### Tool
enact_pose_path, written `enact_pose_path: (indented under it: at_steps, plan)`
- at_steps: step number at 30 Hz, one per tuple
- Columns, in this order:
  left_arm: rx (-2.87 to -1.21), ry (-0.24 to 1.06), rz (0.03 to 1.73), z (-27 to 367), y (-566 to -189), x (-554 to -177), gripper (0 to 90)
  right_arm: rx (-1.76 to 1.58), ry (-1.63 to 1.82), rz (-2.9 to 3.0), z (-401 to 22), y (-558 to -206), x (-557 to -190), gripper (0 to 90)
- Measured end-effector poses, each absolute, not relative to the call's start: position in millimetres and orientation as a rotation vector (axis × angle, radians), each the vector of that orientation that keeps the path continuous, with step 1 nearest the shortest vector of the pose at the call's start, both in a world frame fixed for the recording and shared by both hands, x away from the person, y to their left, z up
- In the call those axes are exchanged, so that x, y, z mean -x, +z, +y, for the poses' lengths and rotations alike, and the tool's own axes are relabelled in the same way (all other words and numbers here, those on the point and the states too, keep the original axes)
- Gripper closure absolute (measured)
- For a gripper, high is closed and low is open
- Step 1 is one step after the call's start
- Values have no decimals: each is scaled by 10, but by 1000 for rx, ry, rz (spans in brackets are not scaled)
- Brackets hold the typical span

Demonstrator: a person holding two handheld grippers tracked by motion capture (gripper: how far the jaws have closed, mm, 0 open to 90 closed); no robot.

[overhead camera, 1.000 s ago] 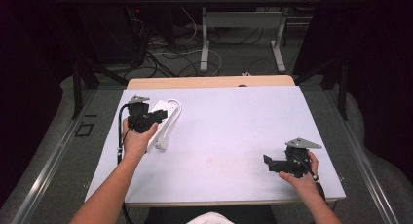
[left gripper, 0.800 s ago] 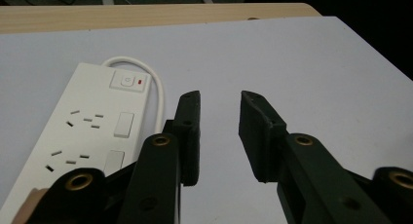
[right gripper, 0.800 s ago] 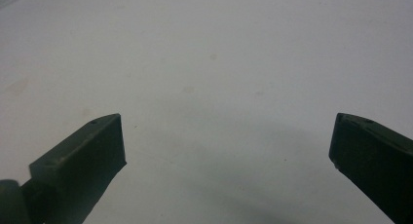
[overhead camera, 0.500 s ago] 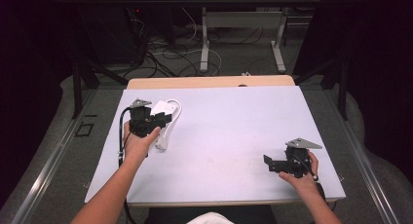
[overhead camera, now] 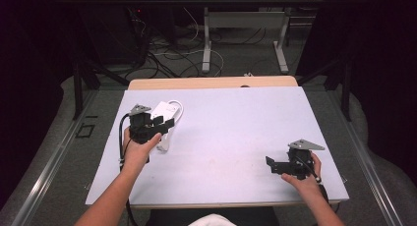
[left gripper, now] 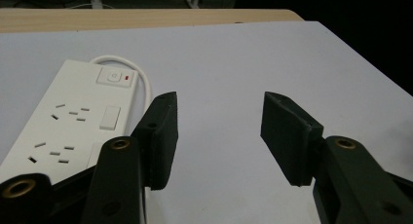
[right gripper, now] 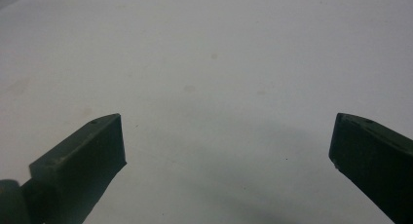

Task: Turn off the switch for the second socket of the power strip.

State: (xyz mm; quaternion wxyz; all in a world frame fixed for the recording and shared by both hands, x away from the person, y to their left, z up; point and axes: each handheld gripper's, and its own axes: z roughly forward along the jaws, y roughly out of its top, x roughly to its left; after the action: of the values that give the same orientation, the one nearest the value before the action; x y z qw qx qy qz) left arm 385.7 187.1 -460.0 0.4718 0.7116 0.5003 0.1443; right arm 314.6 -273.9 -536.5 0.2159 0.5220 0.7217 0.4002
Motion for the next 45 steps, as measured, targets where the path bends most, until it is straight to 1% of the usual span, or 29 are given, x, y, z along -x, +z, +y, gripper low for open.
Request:
enact_pose_path:
  at_steps: [8, 13, 24, 27, 30, 32, 34, 38, 43, 45]
  plan:
    - [-1760, 347, 1202, 1909, -4607, -3816, 428, -1446, 1107, 1995, -2739, -5368, -3148, 0]
    - [-1771, 336, 1177, 1919, -4605, -3780, 382, -1449, 1109, 1998, -2739, -5366, -3147, 0]
    - [-1770, 375, 1100, 1936, -4571, -3653, 244, -1448, 1109, 2000, -2738, -5365, -3145, 0]
    - [-1780, 405, 1078, 1953, -4559, -3617, 233, -1444, 1107, 2003, -2740, -5365, -3144, 0]
    - [-1766, 390, 1074, 1969, -4564, -3591, 229, -1448, 1107, 2001, -2737, -5365, -3145, 0]
    - [-1778, 397, 1081, 1985, -4570, -3577, 196, -1446, 1107, 2002, -2738, -5364, -3144, 0]
    - [-1790, 427, 1071, 2019, -4577, -3559, 196, -1444, 1106, 2002, -2737, -5363, -3143, 0]
    - [-1780, 425, 1092, 2068, -4583, -3520, 174, -1447, 1105, 2002, -2736, -5365, -3144, 0]
    - [-1771, 455, 1099, 2129, -4584, -3485, 158, -1443, 1104, 2003, -2737, -5362, -3142, 0]
    - [-1764, 451, 1107, 2152, -4594, -3470, 134, -1442, 1104, 2003, -2738, -5363, -3142, 0]
